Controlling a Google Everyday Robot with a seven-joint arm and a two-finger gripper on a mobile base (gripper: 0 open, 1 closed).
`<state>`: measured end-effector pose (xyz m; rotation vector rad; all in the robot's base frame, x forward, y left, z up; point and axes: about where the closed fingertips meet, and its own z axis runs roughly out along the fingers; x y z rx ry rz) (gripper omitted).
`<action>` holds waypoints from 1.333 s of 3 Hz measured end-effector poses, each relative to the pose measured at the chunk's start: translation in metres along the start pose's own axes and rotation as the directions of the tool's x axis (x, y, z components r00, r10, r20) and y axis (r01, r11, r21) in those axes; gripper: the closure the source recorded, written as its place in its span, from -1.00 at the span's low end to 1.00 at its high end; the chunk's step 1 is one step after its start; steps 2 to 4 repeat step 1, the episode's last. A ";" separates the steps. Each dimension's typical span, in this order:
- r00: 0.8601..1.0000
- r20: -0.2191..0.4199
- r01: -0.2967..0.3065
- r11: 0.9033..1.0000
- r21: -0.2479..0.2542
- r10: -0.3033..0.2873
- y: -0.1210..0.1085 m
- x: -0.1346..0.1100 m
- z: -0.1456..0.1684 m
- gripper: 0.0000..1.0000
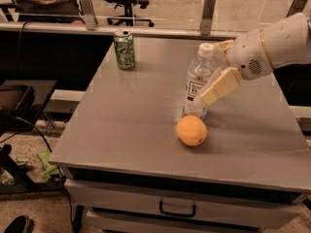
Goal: Move blue plastic bottle near orange
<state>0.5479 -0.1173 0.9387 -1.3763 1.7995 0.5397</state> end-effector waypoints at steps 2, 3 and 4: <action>1.000 0.000 0.000 1.000 0.000 0.000 0.000 0.000 0.000 -1.00; 1.000 0.000 0.000 1.000 0.000 0.000 0.000 0.000 0.000 -1.00; 1.000 0.000 0.000 1.000 0.000 0.000 0.000 0.000 0.000 -1.00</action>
Offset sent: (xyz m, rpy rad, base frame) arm 0.0000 0.0000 0.0000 0.0000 0.0000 0.0000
